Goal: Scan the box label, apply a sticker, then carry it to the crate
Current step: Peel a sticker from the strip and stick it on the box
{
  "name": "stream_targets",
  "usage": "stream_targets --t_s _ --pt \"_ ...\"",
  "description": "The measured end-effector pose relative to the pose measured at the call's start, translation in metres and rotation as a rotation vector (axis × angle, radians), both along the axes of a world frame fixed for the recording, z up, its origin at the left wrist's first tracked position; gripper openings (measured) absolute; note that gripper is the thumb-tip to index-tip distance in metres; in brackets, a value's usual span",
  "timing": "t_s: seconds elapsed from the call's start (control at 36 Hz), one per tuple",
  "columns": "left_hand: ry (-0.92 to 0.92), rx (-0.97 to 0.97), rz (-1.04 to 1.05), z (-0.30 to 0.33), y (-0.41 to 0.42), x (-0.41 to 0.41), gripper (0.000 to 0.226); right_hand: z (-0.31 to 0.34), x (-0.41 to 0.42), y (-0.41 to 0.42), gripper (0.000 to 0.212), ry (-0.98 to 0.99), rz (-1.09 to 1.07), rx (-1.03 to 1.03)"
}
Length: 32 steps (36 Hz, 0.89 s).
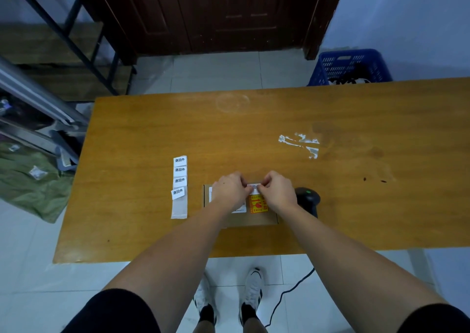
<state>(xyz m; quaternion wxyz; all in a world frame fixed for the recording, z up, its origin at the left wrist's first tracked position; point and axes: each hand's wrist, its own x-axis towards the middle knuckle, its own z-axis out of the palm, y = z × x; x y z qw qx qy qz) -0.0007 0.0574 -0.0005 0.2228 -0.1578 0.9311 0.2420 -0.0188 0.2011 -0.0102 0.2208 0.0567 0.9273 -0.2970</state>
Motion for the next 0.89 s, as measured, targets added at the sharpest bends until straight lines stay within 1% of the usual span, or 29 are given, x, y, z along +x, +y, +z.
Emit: stream_targets --t_s 0.14,0.25,0.39,0.47,0.56,0.67,0.72,0.83,0.89 --pt "-0.019 0.034 0.044 0.001 -0.001 -0.005 0.023 -0.002 0.002 -0.001 0.017 0.026 -0.014 0.02" --pt "-0.016 0.005 0.037 0.003 0.001 -0.006 0.021 -0.005 0.003 -0.003 0.02 0.048 -0.01 0.051" --pt "0.003 0.027 0.06 0.002 0.002 -0.004 0.025 -0.006 0.003 -0.005 0.03 0.057 0.005 0.064" --pt "0.002 0.059 0.06 0.002 0.0 -0.004 0.023 -0.007 0.003 -0.006 0.026 0.064 -0.003 0.051" --pt "-0.003 0.13 0.103 0.003 -0.004 -0.006 0.019 -0.009 0.002 -0.005 0.018 0.062 -0.007 0.029" --pt "-0.005 0.179 0.114 0.004 -0.007 -0.005 0.019 -0.01 0.002 -0.001 0.009 0.052 0.032 0.009" --pt "-0.011 0.197 0.099 0.004 -0.009 -0.003 0.021 -0.01 0.001 0.002 0.008 0.042 0.068 -0.008" --pt "-0.029 0.184 0.059 0.003 -0.011 0.001 0.034 -0.011 0.002 0.009 0.021 0.021 0.117 -0.069" --pt "-0.019 0.152 0.04 0.002 -0.009 0.001 0.036 -0.011 0.004 0.01 0.025 0.019 0.132 -0.078"
